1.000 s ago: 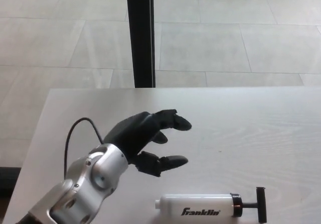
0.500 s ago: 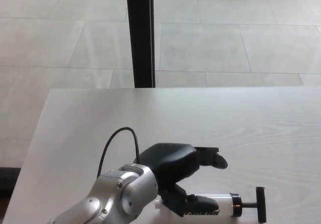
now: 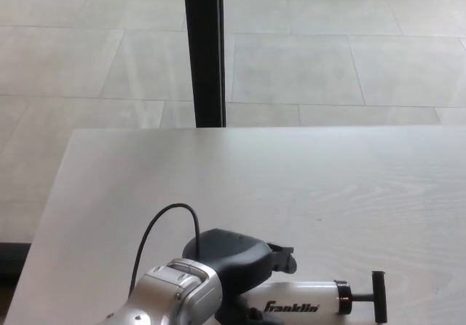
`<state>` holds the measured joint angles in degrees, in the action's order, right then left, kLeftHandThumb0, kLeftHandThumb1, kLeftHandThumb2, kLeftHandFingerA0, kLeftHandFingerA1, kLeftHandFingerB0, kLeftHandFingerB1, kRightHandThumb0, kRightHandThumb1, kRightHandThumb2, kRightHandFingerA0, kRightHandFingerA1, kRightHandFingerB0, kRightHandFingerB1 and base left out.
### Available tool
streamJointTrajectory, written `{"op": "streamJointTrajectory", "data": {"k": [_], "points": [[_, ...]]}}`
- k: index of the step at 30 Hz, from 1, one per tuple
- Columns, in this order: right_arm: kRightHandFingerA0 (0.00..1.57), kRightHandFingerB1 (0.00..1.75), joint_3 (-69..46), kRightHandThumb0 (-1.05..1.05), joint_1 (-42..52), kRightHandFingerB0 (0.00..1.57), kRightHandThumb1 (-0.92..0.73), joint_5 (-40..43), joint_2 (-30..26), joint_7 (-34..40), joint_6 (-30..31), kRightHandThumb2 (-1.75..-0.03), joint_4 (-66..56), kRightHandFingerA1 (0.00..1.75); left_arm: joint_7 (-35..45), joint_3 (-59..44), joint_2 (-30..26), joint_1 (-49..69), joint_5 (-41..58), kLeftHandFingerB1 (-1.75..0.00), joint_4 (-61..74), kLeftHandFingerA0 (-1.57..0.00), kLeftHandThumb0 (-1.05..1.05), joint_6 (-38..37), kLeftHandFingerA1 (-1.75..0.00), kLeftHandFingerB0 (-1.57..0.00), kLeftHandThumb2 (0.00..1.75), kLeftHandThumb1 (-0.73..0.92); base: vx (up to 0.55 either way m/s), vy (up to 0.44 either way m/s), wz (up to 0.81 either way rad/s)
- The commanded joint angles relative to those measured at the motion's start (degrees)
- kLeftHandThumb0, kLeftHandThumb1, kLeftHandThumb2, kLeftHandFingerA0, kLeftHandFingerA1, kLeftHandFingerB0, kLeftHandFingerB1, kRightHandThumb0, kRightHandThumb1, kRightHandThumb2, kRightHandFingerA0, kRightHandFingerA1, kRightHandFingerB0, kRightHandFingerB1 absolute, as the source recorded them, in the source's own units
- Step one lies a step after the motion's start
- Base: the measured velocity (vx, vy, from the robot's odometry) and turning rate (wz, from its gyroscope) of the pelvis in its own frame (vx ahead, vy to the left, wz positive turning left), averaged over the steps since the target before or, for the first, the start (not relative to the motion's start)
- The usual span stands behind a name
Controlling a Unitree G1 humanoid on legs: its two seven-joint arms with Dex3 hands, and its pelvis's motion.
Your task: The robot uses its left hand to lift the air pump kept on the middle of the desk and use the right hand to pull out the handle
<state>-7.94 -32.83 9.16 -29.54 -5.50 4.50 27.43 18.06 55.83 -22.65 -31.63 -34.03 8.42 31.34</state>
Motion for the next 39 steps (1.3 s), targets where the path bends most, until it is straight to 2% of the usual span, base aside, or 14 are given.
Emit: {"op": "streamJointTrajectory", "data": {"k": [1, 2, 14, 16, 19, 20, 22, 24, 25, 27, 28, 35, 36, 39], "points": [[0.62, 0.44, -3.2, -0.69, -3.1, 0.57, -0.76, -0.1, 0.1, 1.6, -0.4, -0.63, 1.4, 0.73, 0.1, 2.8, -1.0, 0.3, -16.6, -0.53, -4.3, -0.16, -0.89, 7.0, -0.61, -0.15, 1.03, 0.60, 0.00, 0.000, 0.00], [0.62, 0.44, -3.3, -0.68, -3.2, 0.57, -0.76, -0.3, 0.1, 1.9, -0.3, -0.63, 1.1, 0.76, -1.7, 2.7, -0.1, 0.7, -17.1, -0.46, -5.2, -0.17, -0.91, 7.0, -0.62, -0.21, 0.64, 0.77, 0.00, 0.000, 0.00], [0.64, 0.46, -3.4, -0.67, -4.6, 0.64, -0.75, -2.3, -0.1, 2.1, -1.0, -0.63, 0.8, 0.72, -14.8, 1.1, 18.0, 1.2, -18.6, -0.49, -18.0, -0.42, -0.88, 9.0, -0.75, -0.13, 1.01, 0.62, 0.00, 0.000, 0.00], [0.64, 0.46, -3.3, -0.67, -4.8, 0.64, -0.75, -2.8, -0.1, 2.4, -0.8, -0.63, 0.7, 0.70, -15.4, 1.0, 19.6, 1.1, -19.0, -0.41, -19.4, -0.43, -0.89, 8.0, -0.82, -0.17, 0.64, 0.80, 0.00, 0.000, 0.00], [0.64, 0.46, -3.3, -0.67, -5.1, 0.65, -0.75, -3.3, 0.3, 2.4, -1.6, -0.63, 1.2, 0.70, -15.7, 0.3, 21.1, 1.8, -19.7, -0.43, -19.7, -0.45, -0.89, 7.1, -0.83, -0.17, 0.64, 0.78, 0.00, 0.000, 0.00], [0.63, 0.45, -3.2, -0.68, -5.0, 0.65, -0.75, -3.6, 0.1, 2.2, -1.8, -0.63, 1.3, 0.71, -16.8, 0.5, 21.5, 2.3, -20.3, -0.50, -20.5, -0.50, -0.89, 6.5, -0.84, -0.14, 1.00, 0.59, 0.00, 0.000, 0.00], [0.62, 0.45, -3.4, -0.68, -4.9, 0.65, -0.75, -3.6, 0.2, 2.0, -1.7, -0.62, 1.1, 0.70, -17.2, 0.3, 21.6, 3.0, -20.9, -0.44, -20.7, -0.49, -0.90, 5.9, -1.03, -0.20, 0.63, 0.77, 0.00, 0.000, 0.00], [0.63, 0.45, -3.4, -0.68, -4.8, 0.65, -0.75, -3.9, 0.2, 2.0, -2.1, -0.63, 1.4, 0.71, -17.9, 0.4, 21.6, 3.7, -21.6, -0.45, -20.9, -0.48, -0.90, 5.4, -1.04, -0.20, 0.63, 0.77, 0.00, 0.000, 0.00], [0.62, 0.45, -3.2, -0.68, -4.7, 0.64, -0.76, -4.5, -0.1, 2.0, -2.9, -0.63, 2.0, 0.72, -16.3, 1.3, 21.0, 3.9, -22.7, -0.51, -20.7, -0.51, -0.90, 5.8, -0.92, -0.13, 1.00, 0.60, 0.00, 0.000, 0.00], [0.62, 0.45, -2.8, -0.69, -5.6, 0.64, -0.75, -5.0, 0.1, 2.1, -3.5, -0.63, 2.8, 0.73, -15.1, 0.7, 20.4, 3.8, -23.0, -0.43, -20.2, -0.42, -0.89, 5.5, -0.92, -0.16, 0.64, 0.79, 0.00, 0.000, 0.00], [0.61, 0.45, -2.5, -0.69, -5.5, 0.63, -0.76, -5.5, -0.1, 2.0, -3.6, -0.63, 2.7, 0.72, -14.5, 0.9, 19.6, 4.3, -23.5, -0.50, -19.7, -0.43, -0.88, 5.3, -0.79, -0.12, 1.00, 0.60, 0.00, 0.000, 0.00], [0.60, 0.45, -2.8, -0.66, -4.9, 0.60, -0.76, -6.3, -0.1, 1.9, -4.3, -0.63, 2.8, 0.83, -10.1, 2.1, 16.1, 5.9, -26.4, -0.46, -18.2, -0.40, -0.81, 5.1, -0.70, -0.10, 0.95, 0.55, 0.00, 0.000, 0.00], [0.58, 0.45, -3.7, -0.63, -4.5, 0.59, -0.75, -5.6, -0.2, 2.0, -4.2, -0.62, 3.0, 0.74, -9.8, 2.3, 14.8, 6.5, -27.4, -0.35, -18.4, -0.39, -0.78, 5.1, -0.66, -0.18, 0.61, 0.70, 0.00, 0.000, 0.00], [0.57, 0.44, -4.5, -0.58, -4.3, 0.60, -0.75, -5.6, -0.2, 2.5, -2.4, -0.63, 3.0, 0.70, -9.6, 2.3, 13.1, 7.3, -29.6, -0.46, -18.0, -0.38, -0.75, 4.9, -0.68, -0.12, 0.91, 0.54, 0.00, 0.000, 0.00]]}}
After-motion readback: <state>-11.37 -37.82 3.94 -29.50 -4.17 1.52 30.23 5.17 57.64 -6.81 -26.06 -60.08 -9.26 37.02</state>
